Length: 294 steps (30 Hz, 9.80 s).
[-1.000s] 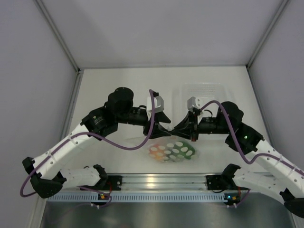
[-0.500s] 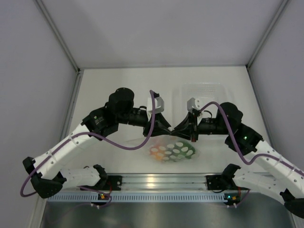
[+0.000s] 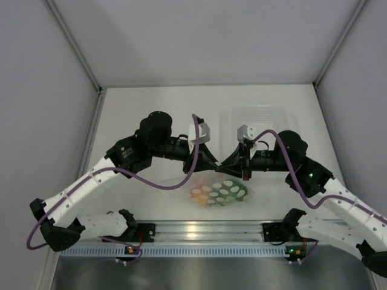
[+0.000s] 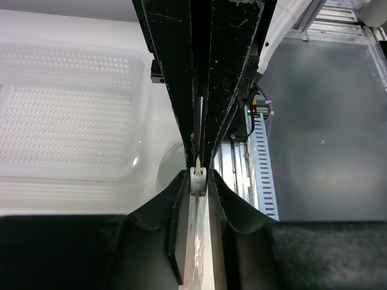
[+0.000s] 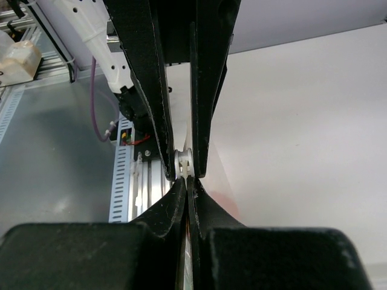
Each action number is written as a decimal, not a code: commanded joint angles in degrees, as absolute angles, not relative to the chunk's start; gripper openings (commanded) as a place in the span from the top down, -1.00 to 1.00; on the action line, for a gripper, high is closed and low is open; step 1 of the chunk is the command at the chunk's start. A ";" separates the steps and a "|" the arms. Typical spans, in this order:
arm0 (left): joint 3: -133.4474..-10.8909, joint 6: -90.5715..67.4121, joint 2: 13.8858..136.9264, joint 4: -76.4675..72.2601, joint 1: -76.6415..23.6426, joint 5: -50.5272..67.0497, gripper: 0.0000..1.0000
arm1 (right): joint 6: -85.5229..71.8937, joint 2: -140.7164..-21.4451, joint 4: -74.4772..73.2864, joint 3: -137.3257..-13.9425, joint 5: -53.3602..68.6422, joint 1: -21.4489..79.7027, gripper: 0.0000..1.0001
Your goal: Open the zip-top bag and remove the fake food
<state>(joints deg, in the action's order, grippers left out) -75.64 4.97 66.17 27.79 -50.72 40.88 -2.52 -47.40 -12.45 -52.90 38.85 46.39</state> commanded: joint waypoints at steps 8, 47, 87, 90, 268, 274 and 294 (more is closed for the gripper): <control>-77.08 4.92 65.74 25.66 -50.45 41.13 1.00 | -2.28 -46.15 -7.47 -53.00 38.24 47.46 1.00; -64.07 3.78 43.33 41.40 -50.19 28.74 1.00 | 5.28 -29.53 -37.18 -73.74 17.67 47.37 1.00; -68.64 -3.16 55.89 21.09 -50.27 31.90 -0.49 | 2.11 -32.61 -21.80 -59.94 33.31 47.37 1.00; -68.91 -2.99 56.69 21.09 -50.27 33.66 -0.41 | 2.11 -32.43 -21.71 -59.68 33.22 47.37 1.00; -43.24 -73.74 49.05 27.07 -65.83 -53.09 1.00 | -36.74 -101.60 6.42 -63.28 -13.97 55.99 -0.37; -42.89 -74.00 48.78 27.07 -65.83 -52.56 1.00 | -36.12 -105.64 5.19 -65.13 -15.38 56.07 -0.55; -40.61 -71.90 44.74 27.07 -65.83 -52.56 1.00 | -36.38 -115.84 4.74 -66.72 -15.38 54.23 -0.79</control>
<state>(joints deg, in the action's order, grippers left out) -40.58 -72.86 47.46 28.47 -65.41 -51.64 -36.29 -111.59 8.25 -67.64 -12.29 55.86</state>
